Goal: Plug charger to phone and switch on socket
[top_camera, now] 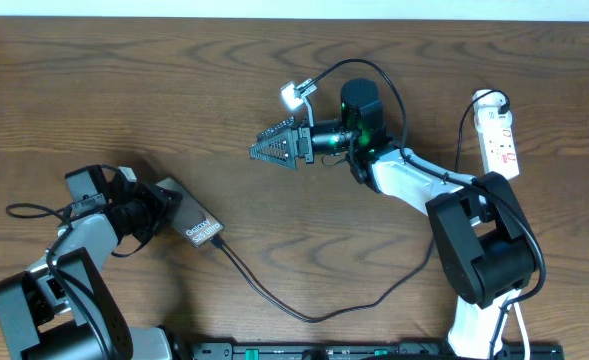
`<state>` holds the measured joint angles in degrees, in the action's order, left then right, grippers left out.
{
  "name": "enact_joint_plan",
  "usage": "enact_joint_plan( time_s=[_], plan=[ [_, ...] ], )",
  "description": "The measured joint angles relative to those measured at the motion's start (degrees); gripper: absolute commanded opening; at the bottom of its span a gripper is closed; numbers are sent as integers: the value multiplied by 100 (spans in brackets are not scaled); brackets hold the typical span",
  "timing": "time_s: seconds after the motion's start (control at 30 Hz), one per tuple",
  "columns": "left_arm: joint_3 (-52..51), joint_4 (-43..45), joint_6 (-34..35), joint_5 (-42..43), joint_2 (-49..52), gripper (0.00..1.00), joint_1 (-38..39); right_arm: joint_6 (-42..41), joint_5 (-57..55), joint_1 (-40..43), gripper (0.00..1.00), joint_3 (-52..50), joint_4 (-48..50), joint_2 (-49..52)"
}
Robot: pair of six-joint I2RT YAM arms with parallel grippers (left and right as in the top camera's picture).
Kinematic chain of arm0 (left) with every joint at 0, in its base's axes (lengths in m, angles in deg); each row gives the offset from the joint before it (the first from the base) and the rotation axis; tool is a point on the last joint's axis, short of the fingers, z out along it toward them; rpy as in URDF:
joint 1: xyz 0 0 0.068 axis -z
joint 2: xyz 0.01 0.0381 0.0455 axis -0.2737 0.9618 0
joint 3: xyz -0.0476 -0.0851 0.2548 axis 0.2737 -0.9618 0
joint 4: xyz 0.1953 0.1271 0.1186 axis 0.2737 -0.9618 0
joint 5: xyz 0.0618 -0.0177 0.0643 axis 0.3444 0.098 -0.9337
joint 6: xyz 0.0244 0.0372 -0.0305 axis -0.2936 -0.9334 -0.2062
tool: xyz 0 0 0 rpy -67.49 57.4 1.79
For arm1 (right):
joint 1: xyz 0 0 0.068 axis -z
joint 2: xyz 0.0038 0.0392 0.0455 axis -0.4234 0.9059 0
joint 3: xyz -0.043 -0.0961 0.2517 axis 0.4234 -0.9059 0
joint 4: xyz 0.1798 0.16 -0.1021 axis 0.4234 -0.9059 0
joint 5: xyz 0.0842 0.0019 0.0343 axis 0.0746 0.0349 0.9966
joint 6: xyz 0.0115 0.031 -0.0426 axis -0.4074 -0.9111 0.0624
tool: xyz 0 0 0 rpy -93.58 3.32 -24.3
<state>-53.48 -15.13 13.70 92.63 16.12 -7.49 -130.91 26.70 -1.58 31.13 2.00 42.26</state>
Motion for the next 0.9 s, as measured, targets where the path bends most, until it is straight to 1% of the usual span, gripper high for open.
enact_joint_plan(
  time_s=[0.1, 0.23, 0.63, 0.9],
  plan=[
    [9, -20, -4, 22, 0, 42, 0, 0, 0, 0, 99, 0, 2, 0],
    [28, -59, -15, 81, -20, 45, 0, 0, 0, 0, 99, 0, 0, 0],
    [52, -256, -15, 87, -52, 46, 0, 0, 0, -4, 99, 0, 0, 0],
    [118, -636, -15, -96, -114, 48, 0, 0, 0, -4, 99, 0, 0, 0]
  ],
)
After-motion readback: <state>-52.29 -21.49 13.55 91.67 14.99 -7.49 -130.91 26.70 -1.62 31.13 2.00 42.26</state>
